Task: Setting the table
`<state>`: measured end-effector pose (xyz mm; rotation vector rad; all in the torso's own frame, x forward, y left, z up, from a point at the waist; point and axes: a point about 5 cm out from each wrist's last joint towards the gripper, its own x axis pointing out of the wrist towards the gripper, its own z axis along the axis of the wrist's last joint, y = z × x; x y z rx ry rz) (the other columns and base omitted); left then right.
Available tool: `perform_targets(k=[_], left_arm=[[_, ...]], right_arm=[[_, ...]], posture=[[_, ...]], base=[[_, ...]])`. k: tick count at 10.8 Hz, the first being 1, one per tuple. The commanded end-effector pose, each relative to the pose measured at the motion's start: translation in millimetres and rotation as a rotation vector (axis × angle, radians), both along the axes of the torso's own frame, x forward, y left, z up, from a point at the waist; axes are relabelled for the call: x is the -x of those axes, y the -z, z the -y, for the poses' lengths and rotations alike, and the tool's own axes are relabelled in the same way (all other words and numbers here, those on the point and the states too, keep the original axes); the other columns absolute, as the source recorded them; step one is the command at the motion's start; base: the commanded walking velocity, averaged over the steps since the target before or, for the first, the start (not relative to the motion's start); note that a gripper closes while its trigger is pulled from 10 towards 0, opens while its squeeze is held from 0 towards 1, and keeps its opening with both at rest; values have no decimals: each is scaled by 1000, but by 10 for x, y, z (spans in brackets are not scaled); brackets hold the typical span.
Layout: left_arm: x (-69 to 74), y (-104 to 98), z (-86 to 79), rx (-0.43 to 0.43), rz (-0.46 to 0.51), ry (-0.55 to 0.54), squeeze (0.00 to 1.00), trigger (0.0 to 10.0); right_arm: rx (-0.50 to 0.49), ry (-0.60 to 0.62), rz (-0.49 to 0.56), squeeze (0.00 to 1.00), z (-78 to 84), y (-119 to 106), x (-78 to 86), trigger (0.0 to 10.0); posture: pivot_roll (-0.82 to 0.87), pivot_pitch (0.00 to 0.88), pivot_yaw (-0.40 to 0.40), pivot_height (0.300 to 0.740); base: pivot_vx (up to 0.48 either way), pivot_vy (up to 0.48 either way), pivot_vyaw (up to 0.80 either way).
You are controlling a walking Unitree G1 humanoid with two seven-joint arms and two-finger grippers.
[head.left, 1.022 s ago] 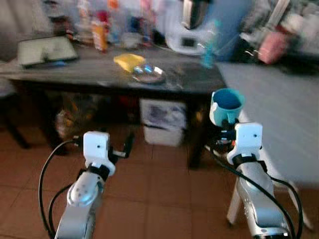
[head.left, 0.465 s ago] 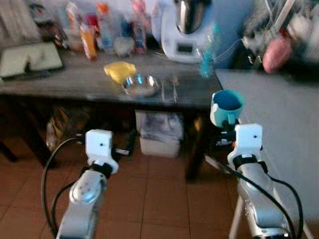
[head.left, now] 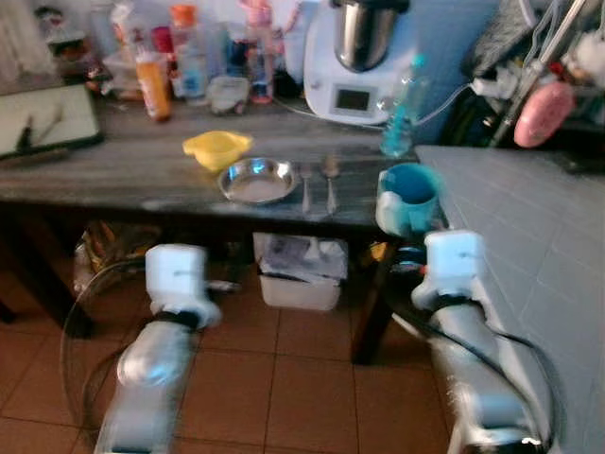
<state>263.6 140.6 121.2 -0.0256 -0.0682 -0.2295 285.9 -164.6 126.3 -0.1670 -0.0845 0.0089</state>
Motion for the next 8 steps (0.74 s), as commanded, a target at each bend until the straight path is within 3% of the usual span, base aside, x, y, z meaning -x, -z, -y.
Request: perform_targets(k=[1,6,8], left_arm=[[-5,-38,-94,-19,14,-25,0,10000],[8,-61,-113,-22,21,-36,0,10000],[10,-75,-125,-22,26,-41,0,10000]], right_arm=[[-14,-29,42,0,-87,-98,-32,10000],[-3,-40,61,0,-100,-137,-33,10000],[3,-51,71,0,-132,-150,-30,10000]], posture=[[146,0,-50,740],[146,0,-51,740],[147,0,-50,740]], base=[[480,0,0],[480,0,0],[480,0,687]])
